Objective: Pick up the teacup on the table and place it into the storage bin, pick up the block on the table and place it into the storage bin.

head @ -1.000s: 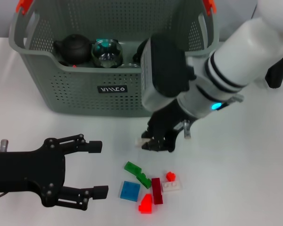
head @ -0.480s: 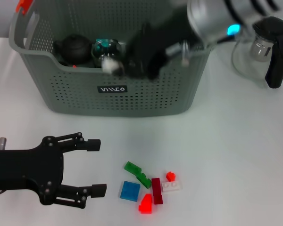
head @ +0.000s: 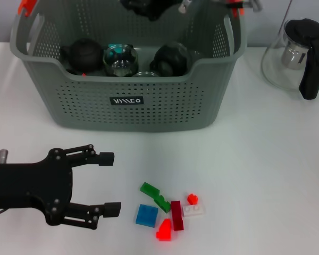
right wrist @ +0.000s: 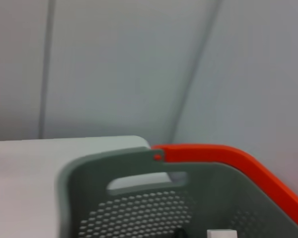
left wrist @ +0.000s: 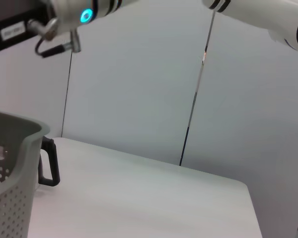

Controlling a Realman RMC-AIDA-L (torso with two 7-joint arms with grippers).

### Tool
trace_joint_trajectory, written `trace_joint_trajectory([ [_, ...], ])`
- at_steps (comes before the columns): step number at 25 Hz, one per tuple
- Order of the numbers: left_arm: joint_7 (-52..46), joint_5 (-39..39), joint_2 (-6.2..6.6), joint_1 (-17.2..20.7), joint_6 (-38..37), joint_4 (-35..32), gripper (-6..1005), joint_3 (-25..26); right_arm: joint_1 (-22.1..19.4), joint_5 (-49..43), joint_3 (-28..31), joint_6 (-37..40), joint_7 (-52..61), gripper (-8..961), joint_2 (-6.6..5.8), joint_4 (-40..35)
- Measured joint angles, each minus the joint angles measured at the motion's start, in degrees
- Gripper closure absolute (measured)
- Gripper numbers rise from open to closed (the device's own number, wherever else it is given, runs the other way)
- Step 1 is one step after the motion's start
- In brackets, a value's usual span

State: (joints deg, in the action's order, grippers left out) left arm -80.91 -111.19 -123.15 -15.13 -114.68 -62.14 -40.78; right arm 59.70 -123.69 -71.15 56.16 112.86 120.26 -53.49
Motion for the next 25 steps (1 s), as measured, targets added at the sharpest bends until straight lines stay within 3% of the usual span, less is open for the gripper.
trace_joint_trajectory([
  [9,-0.5,0.0,0.23,-0.6,0.1,0.0,53,0.1,1.8,-3.7,-0.8,-4.3,3.8,630,-0.13,4.5],
  [15,-0.3,0.0,0.44,-0.8,0.3,0.0,53,0.1,0.9,-5.2,-0.8,-2.3,5.1,379,0.01,1.9],
  [19,0.0,0.0,0.45,-1.0,0.4,0.0,53,0.2,-2.6,-5.0,-0.9,6.0,5.0,292,-0.03,-5.3],
  [25,0.0,0.0,0.46,-1.1,0.4,0.1,53,0.1,-9.4,-6.7,-0.8,26.3,4.4,162,-0.35,-19.2],
])
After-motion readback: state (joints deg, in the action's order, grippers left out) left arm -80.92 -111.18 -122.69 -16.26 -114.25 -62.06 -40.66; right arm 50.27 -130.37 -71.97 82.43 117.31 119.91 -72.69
